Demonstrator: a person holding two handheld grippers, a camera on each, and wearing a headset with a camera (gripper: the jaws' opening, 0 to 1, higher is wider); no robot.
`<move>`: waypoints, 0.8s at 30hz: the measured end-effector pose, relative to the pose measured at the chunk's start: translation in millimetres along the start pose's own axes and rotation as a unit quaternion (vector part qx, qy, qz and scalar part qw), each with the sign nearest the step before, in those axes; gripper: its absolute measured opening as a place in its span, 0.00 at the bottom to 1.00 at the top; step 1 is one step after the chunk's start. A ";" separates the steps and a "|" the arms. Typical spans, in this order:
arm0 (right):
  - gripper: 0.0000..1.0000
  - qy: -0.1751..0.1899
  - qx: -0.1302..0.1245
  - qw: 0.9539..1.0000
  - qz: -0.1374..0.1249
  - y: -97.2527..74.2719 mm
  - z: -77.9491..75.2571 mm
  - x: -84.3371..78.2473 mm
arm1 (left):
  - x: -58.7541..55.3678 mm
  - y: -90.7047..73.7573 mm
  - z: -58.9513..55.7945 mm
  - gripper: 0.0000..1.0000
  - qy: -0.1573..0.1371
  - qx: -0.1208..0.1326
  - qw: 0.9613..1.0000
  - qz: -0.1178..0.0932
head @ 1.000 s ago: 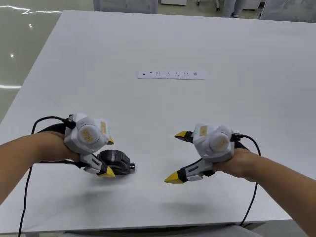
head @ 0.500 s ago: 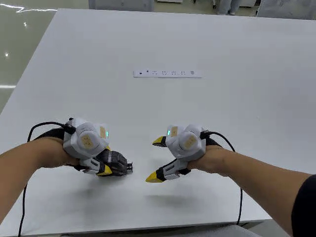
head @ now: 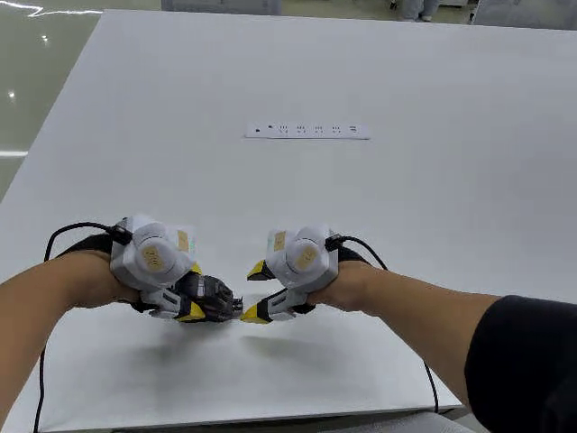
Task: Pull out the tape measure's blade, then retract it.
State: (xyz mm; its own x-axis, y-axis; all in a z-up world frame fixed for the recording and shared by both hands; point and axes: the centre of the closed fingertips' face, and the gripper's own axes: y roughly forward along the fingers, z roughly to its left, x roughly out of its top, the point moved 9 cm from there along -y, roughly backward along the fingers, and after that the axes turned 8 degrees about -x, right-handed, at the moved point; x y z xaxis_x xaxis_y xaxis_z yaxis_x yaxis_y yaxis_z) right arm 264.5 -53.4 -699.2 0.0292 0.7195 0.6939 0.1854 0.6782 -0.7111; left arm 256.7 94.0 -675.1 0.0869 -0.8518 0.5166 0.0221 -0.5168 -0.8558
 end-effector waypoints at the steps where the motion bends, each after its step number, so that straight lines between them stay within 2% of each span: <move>1: 0.34 -0.001 0.001 1.000 0.001 0.2 0.1 -0.1 | 0.0 0.0 0.0 0.30 0.000 0.000 1.000 0.000; 6: 0.27 -0.005 0.004 1.000 0.005 2.5 0.6 -1.0 | 0.6 -0.2 -1.0 0.30 -0.001 0.000 1.000 0.000; 7: 0.25 0.001 0.009 1.000 0.012 11.8 -1.0 -1.7 | 0.4 0.0 -2.8 0.30 -0.002 0.001 1.000 -0.004; 9: 0.22 0.000 0.012 1.000 0.015 13.7 -0.7 -2.0 | 0.3 0.2 -4.0 0.30 0.000 0.006 1.000 -0.001; 13: 0.21 -0.021 0.021 0.999 0.032 19.4 3.0 -4.0 | -1.0 0.0 -3.9 0.30 -0.002 0.011 1.000 -0.005; 18: 0.17 -0.035 0.025 0.998 0.036 26.8 6.0 -2.6 | -2.8 0.2 -3.2 0.30 -0.001 0.015 1.000 -0.012; 24: 0.13 -0.038 0.022 0.998 0.049 30.2 3.8 -1.9 | -1.6 1.2 -2.0 0.30 -0.005 0.012 1.000 -0.004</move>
State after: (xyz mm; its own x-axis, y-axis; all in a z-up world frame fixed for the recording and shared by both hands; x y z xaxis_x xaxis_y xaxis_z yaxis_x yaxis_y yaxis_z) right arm 266.2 -33.7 -722.4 -0.0303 0.7905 0.6117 0.1418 0.6092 -0.7803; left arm 254.5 94.5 -676.8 0.0962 -0.8466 0.5234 0.0461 -0.5215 -0.8520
